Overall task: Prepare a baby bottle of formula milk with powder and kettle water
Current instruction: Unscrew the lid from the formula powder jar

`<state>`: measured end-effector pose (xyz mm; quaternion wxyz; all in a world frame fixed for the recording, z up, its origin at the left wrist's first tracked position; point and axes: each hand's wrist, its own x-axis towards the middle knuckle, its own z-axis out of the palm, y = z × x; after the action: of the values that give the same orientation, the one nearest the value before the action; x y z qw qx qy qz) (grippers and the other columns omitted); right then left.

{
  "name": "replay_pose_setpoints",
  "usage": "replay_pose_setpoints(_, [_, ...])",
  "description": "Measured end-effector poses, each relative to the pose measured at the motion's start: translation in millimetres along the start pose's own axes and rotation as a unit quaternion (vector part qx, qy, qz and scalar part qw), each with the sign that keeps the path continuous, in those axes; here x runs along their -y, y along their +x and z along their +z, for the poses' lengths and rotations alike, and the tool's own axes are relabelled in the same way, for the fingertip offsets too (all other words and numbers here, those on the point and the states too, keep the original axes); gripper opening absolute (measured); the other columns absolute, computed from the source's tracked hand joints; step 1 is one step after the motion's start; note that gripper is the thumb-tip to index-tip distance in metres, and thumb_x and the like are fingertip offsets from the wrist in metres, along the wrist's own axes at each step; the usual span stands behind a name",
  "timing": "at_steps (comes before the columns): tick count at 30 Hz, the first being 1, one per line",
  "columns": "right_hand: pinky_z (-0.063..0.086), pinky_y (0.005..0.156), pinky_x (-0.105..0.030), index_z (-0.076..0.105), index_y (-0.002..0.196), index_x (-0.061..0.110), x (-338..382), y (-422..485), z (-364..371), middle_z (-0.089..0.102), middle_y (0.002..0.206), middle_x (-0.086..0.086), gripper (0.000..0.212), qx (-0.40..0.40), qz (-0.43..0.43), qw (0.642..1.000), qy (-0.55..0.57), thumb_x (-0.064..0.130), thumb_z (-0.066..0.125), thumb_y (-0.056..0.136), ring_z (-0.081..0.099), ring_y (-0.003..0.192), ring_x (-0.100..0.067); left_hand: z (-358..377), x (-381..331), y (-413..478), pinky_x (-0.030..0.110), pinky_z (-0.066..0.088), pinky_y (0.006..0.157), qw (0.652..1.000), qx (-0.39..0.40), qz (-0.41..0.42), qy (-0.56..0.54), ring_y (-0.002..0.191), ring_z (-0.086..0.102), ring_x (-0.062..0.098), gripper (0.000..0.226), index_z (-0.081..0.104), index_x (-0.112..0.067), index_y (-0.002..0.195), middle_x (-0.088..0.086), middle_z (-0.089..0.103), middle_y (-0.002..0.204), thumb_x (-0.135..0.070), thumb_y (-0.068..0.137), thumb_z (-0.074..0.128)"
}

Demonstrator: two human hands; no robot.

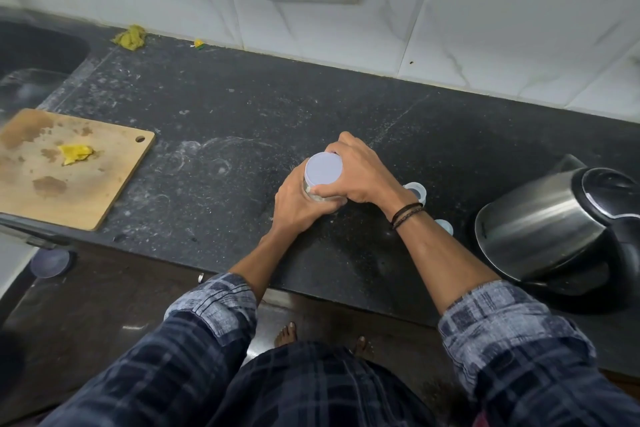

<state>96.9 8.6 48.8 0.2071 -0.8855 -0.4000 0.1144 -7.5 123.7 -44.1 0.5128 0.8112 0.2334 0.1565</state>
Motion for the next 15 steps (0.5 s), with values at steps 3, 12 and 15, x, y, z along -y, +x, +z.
replay_pose_setpoints(3, [0.04,0.072,-0.031,0.062,0.109,0.015,-2,0,-2,0.046,0.104,0.003,0.063,0.003,-0.009,1.0,0.0,0.053,0.088,0.066,0.048,0.095,-0.016,1,3,1,0.038,0.051,0.105,1.0,-0.002,-0.003,0.004,0.123,0.057,0.008,0.098,0.051,-0.035,0.142,-0.015,0.062,0.133,-0.049,0.057,0.097])
replay_pose_setpoints(12, [0.044,0.075,-0.031,0.061,0.115,0.017,-3,1,-4,0.047,0.108,0.003,0.066,0.007,-0.016,1.0,0.008,0.052,0.088,0.067,0.049,0.1,-0.016,1,-2,-1,0.033,0.051,0.1,1.0,0.006,0.007,0.002,0.121,0.055,0.006,0.092,0.051,-0.038,0.136,-0.019,0.059,0.13,-0.053,0.054,0.09])
replay_pose_setpoints(15, [0.046,0.078,-0.033,0.056,0.119,0.015,2,0,-5,0.046,0.112,0.0,0.066,0.018,-0.01,1.0,-0.016,0.05,0.082,0.07,0.047,0.105,-0.018,1,-13,-3,0.018,0.048,0.074,0.999,0.009,0.034,-0.004,0.096,0.057,-0.012,0.062,0.052,-0.05,0.105,-0.038,0.059,0.102,-0.035,0.055,0.086])
